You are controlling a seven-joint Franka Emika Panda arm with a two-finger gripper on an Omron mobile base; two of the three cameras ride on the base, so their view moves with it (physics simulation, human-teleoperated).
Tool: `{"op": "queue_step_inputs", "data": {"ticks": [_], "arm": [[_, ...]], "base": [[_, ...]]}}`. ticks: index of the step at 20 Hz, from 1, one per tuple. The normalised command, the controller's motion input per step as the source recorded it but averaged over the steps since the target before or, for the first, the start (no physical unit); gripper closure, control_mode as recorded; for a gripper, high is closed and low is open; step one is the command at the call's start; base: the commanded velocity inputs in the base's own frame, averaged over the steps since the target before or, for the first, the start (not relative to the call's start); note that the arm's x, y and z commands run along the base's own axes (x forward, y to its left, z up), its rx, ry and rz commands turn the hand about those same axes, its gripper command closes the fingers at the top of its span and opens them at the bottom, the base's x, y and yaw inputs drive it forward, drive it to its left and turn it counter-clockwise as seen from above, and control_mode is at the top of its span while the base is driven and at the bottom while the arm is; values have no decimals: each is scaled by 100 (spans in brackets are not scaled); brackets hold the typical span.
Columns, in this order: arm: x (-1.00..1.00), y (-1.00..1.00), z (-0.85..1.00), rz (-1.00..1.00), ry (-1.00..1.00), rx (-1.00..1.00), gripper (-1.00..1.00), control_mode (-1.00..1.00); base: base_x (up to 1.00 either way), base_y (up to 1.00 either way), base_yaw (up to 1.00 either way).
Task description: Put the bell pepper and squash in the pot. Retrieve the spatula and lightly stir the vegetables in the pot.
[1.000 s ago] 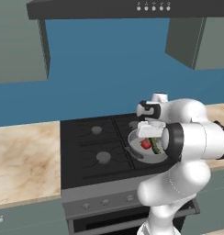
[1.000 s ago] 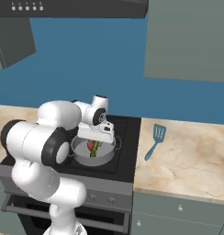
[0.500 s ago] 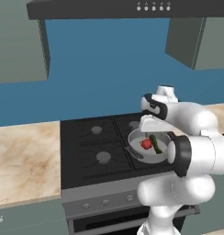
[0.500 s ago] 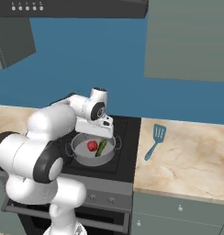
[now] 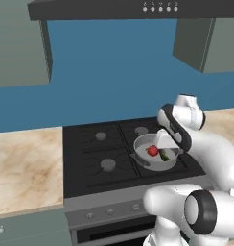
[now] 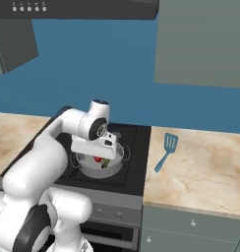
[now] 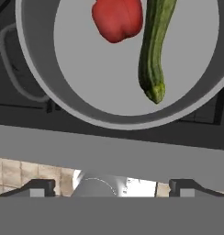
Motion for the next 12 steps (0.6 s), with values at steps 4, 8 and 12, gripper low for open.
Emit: {"op": "queue_step_inputs", "data": {"ticks": [4, 8, 12], "arm": [[-3, -14, 32, 0, 0, -1, -100, -100], [31, -65, 7, -5, 0, 0, -100, -100], [31, -98, 0, -8, 0, 0, -100, -100]], "base": [[0, 0, 0], [0, 0, 0], [0, 0, 0]]}}
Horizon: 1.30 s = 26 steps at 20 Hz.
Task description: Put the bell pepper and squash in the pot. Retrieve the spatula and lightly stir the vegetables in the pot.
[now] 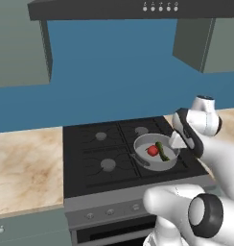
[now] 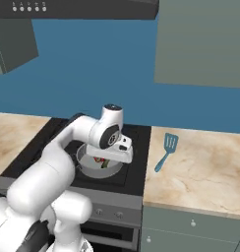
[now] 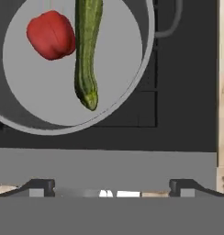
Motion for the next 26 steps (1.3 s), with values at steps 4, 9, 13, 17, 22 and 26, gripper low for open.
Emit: {"op": "queue_step_inputs", "data": {"ticks": [4, 9, 13, 17, 22, 26], "arm": [[59, -93, 14, -7, 1, 0, -100, -100], [84, -95, 21, -9, 9, 0, -100, -100], [40, -68, -4, -5, 5, 0, -100, -100], [6, -16, -19, 0, 0, 0, -100, -100], [0, -4, -51, 0, 0, 0, -100, -100], [20, -1, -33, 0, -1, 0, -100, -100]], "base": [[0, 0, 0], [0, 0, 0], [0, 0, 0], [0, 0, 0], [0, 0, 0], [0, 0, 0]]}}
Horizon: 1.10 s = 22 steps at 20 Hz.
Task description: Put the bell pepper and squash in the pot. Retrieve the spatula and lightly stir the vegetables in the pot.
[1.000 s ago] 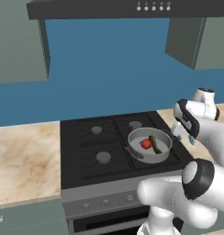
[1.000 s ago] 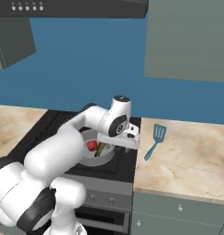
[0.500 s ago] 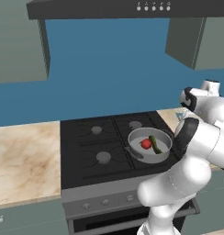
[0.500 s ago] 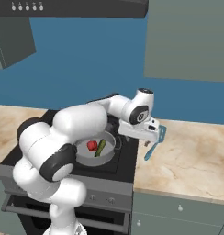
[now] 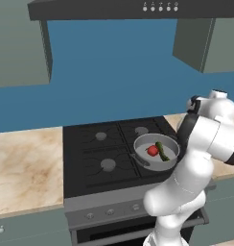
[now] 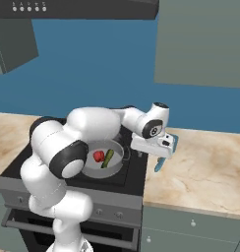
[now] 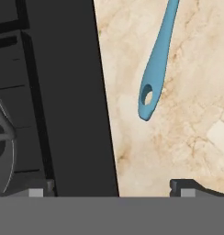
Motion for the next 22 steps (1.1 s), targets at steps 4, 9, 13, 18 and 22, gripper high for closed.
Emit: {"op": "queue_step_inputs", "data": {"ticks": [4, 9, 13, 18, 22], "arm": [[54, -18, -2, 0, -7, 0, -100, -100], [37, -2, -6, 14, -1, 0, -100, -100], [40, -10, 0, 8, 0, 0, -100, -100], [44, -31, 0, -1, 0, 1, -100, -100], [5, -2, -14, -5, 0, 0, -100, -100]], "base": [[0, 0, 0], [0, 0, 0], [0, 0, 0], [0, 0, 0], [0, 0, 0]]}}
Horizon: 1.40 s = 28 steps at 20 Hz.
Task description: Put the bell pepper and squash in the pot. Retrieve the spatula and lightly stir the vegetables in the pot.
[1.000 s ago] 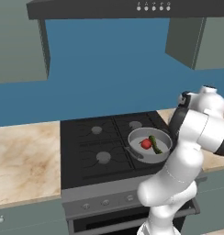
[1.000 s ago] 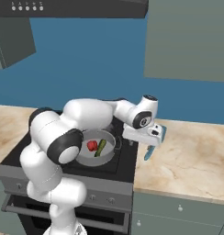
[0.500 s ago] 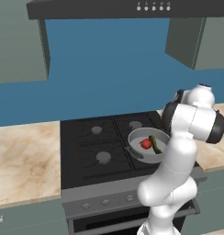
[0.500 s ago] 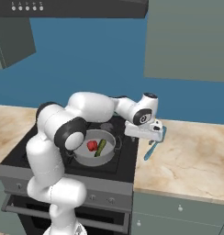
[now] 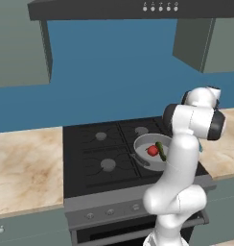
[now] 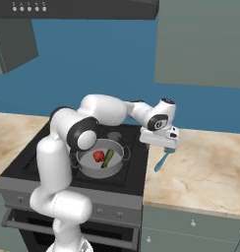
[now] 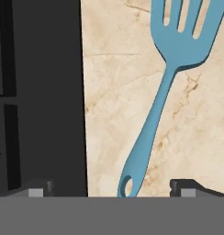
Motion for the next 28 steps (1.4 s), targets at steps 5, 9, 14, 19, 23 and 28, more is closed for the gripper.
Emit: {"op": "queue_step_inputs", "data": {"ticks": [5, 9, 14, 19, 23, 28], "arm": [[-21, 0, -13, -12, 1, 0, -100, -100], [-29, -5, 0, -5, 0, 0, -100, -100], [-6, -1, -11, -3, 0, 0, -100, -100], [7, -4, -40, -3, 0, 0, -100, -100], [8, -18, -37, -6, 0, 0, -100, -100], [7, -7, -2, -5, 0, 0, -100, -100]], "base": [[0, 0, 0], [0, 0, 0], [0, 0, 0], [0, 0, 0], [0, 0, 0], [0, 0, 0]]}}
